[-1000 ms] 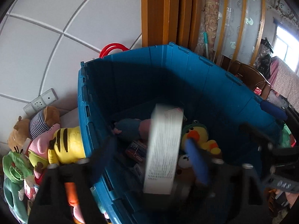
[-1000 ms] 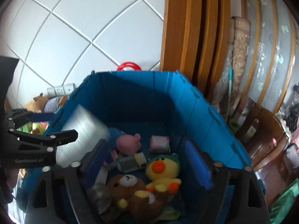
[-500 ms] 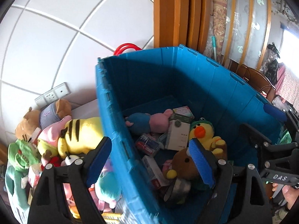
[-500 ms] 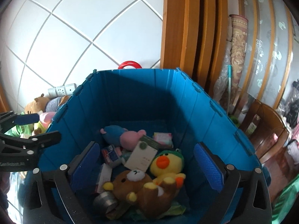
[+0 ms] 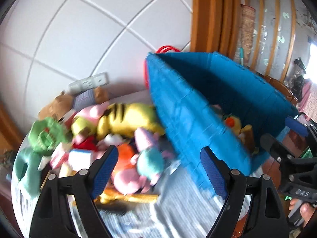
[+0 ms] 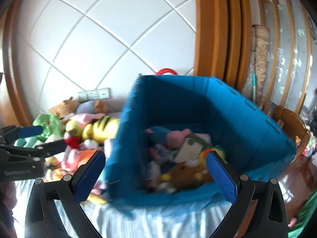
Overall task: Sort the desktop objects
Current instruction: 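Withdraw both grippers from the crate back over the heap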
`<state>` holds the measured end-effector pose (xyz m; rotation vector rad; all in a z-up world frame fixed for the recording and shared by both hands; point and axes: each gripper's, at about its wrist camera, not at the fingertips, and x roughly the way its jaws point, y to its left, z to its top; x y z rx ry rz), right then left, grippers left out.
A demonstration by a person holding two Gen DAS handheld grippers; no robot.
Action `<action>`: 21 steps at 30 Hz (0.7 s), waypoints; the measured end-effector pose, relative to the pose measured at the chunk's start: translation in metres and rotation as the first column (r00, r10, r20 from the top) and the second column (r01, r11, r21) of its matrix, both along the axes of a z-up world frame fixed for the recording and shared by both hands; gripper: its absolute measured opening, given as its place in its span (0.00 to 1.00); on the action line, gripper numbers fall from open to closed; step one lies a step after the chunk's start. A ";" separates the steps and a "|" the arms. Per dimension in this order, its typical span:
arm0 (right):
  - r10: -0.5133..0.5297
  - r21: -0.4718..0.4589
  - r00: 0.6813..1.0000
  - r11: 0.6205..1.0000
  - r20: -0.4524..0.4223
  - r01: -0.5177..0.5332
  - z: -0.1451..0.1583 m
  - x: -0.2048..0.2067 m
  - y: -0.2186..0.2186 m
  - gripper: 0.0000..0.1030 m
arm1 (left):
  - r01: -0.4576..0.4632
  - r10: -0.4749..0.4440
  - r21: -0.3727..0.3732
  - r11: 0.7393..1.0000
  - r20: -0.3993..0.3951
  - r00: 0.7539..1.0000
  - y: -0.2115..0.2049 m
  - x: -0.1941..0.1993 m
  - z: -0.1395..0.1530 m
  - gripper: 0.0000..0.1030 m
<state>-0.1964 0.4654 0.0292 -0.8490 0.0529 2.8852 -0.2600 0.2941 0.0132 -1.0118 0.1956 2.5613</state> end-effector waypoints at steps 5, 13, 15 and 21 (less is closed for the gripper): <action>0.027 0.006 1.000 1.000 0.011 -0.027 -0.011 0.028 -0.065 1.00 | -0.045 0.045 0.014 0.999 0.002 0.999 -0.061 0.033 -0.007 0.83; 0.033 0.019 0.999 0.999 0.025 -0.033 -0.032 0.076 -0.133 1.00 | -0.120 0.120 0.008 0.993 -0.012 0.993 -0.141 0.089 -0.013 0.83; 0.033 0.017 0.999 0.999 0.027 -0.033 -0.033 0.085 -0.142 1.00 | -0.132 0.132 0.009 0.991 -0.008 0.991 -0.154 0.098 -0.014 0.83; 0.013 0.032 1.000 0.999 0.010 -0.013 -0.025 0.100 -0.153 1.00 | -0.148 0.149 0.013 0.989 -0.015 0.989 -0.176 0.113 -0.013 0.83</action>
